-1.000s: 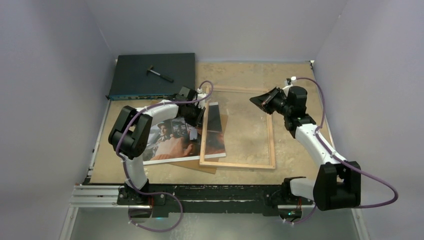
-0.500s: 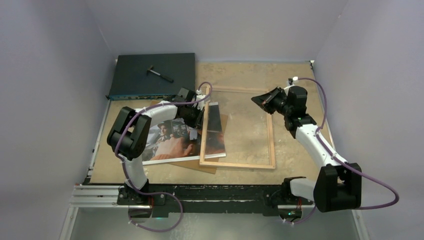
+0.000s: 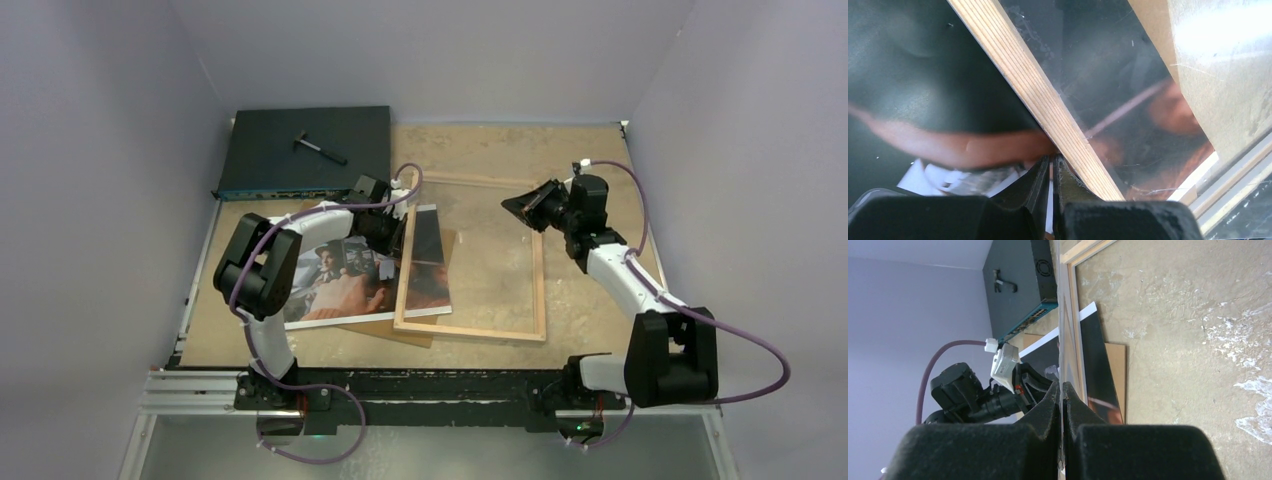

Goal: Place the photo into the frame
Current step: Place the photo frame item in the photo frame.

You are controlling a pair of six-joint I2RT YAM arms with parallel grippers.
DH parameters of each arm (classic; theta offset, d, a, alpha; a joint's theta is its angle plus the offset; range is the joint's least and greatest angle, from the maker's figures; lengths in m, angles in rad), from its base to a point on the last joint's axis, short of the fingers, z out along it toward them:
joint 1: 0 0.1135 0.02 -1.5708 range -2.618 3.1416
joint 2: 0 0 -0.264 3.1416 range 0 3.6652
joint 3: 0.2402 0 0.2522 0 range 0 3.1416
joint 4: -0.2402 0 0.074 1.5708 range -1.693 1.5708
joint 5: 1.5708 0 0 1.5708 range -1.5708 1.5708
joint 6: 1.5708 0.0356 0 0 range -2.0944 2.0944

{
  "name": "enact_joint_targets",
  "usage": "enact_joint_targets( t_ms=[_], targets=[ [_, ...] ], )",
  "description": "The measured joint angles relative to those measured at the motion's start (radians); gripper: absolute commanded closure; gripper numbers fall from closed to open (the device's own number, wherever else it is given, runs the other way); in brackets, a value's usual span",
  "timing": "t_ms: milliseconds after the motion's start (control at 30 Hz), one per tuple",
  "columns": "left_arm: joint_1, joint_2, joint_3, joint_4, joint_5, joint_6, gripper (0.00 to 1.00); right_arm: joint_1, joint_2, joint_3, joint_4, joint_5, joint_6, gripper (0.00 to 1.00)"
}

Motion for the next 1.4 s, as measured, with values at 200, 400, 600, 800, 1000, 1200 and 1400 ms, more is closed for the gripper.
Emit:
enact_joint_targets(
  t_ms=[200,400,600,800,1000,1200,1400],
  targets=[
    [0.006,0.0,0.0,-0.001,-0.003,-0.006,0.96,-0.003,0.017,0.0,0.008,-0.002,-0.007,1.0],
    [0.006,0.0,0.0,-0.001,-0.003,-0.006,0.96,-0.004,0.017,0.0,-0.013,0.006,-0.01,1.0],
    [0.007,0.0,-0.001,-0.002,-0.004,-0.008,0.98,-0.006,0.008,-0.012,-0.042,0.032,-0.009,1.0],
    [0.008,-0.005,-0.009,0.006,-0.005,-0.014,0.99,-0.007,-0.001,-0.02,-0.079,0.062,-0.009,1.0],
    [0.008,-0.006,-0.013,0.01,-0.002,-0.016,0.99,-0.002,-0.025,-0.025,-0.119,0.087,-0.006,1.0],
    [0.008,-0.008,-0.018,0.014,-0.001,-0.017,0.99,-0.001,-0.075,-0.085,-0.128,0.129,0.015,1.0],
    [0.008,-0.017,-0.032,0.024,0.004,-0.026,1.0,-0.001,-0.082,-0.104,-0.157,0.148,0.027,1.0]
  ],
)
